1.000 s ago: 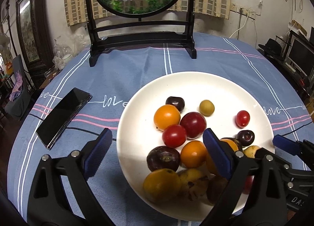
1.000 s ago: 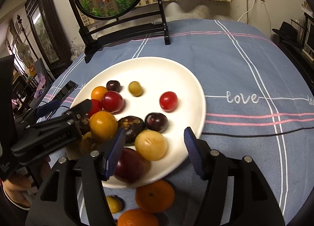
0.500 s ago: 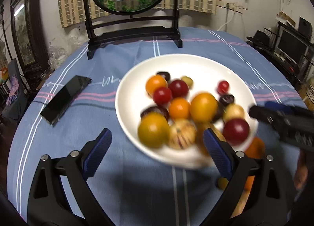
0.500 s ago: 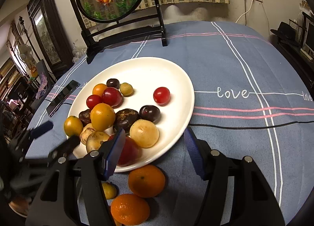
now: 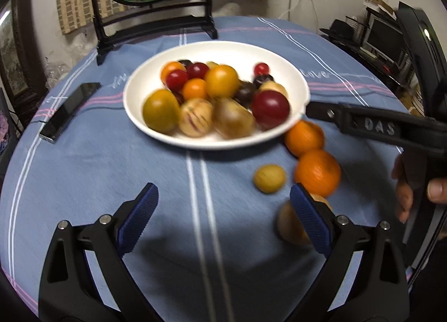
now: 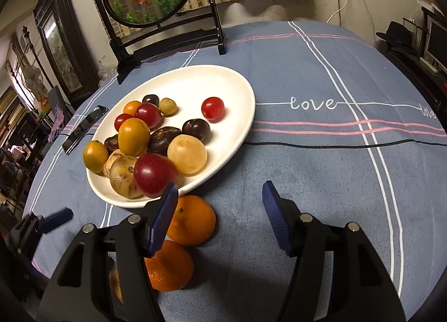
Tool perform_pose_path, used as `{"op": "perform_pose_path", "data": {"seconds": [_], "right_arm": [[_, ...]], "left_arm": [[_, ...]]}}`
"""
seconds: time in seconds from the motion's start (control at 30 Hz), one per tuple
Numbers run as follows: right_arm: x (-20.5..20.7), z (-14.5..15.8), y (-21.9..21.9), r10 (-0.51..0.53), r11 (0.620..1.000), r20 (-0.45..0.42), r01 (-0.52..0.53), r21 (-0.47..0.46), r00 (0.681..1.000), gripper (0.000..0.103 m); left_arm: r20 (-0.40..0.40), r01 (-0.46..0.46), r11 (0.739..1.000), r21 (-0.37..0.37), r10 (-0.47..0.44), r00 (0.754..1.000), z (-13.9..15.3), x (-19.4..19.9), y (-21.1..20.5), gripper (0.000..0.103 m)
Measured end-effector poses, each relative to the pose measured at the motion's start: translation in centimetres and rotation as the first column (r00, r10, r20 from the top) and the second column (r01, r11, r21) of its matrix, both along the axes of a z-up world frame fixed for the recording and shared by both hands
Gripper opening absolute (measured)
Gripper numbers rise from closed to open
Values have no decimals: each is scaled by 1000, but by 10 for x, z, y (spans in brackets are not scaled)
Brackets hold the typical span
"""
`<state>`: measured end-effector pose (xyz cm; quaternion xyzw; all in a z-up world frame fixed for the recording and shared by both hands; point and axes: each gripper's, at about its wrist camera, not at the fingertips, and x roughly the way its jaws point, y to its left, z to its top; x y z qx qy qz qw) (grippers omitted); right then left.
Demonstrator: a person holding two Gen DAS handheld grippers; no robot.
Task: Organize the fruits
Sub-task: 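Withdraw both open tools from the plate toward the remaining fruits, then grasp a brown round fruit with the left tool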
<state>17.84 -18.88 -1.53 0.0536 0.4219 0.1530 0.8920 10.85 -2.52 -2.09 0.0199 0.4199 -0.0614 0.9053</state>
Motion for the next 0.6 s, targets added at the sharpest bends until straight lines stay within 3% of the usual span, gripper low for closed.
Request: {"op": "perform_pose_path", "data": {"seconds": [0.6], "right_arm": [[-11, -7, -18, -8, 999, -18, 8, 42, 1000, 64]], "left_arm": [[-14, 49, 999, -4, -49, 999, -4, -19, -29, 97]]}}
